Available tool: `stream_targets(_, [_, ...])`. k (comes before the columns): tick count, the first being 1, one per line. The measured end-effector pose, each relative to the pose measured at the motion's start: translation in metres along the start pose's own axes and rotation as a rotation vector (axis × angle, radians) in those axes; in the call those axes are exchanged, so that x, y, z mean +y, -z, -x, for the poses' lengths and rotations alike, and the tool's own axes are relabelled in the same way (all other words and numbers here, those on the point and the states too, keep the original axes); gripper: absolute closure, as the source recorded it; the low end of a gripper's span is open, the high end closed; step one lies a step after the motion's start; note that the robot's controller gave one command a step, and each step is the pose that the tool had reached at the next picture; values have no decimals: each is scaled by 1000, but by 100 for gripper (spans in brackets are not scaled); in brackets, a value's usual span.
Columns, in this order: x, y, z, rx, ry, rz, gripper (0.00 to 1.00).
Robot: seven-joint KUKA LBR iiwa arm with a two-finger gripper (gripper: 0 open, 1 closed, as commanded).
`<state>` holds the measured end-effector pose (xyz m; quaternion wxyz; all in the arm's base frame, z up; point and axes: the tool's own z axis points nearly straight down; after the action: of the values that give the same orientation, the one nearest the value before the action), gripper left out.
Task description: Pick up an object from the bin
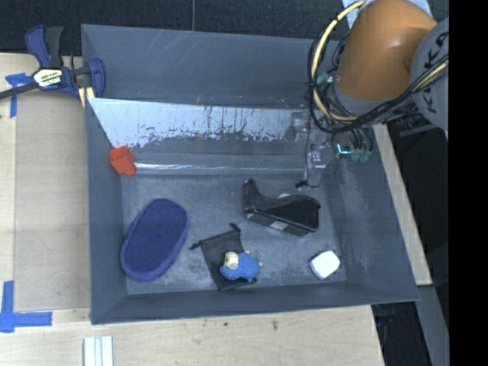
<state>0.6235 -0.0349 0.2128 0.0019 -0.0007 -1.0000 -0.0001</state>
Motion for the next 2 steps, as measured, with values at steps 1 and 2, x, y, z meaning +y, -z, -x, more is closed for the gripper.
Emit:
stream_targets(1, [-3, -137, -38, 8, -270, 6, 0])
stream_targets(2, [11, -111, -47, -11, -402, 2, 0])
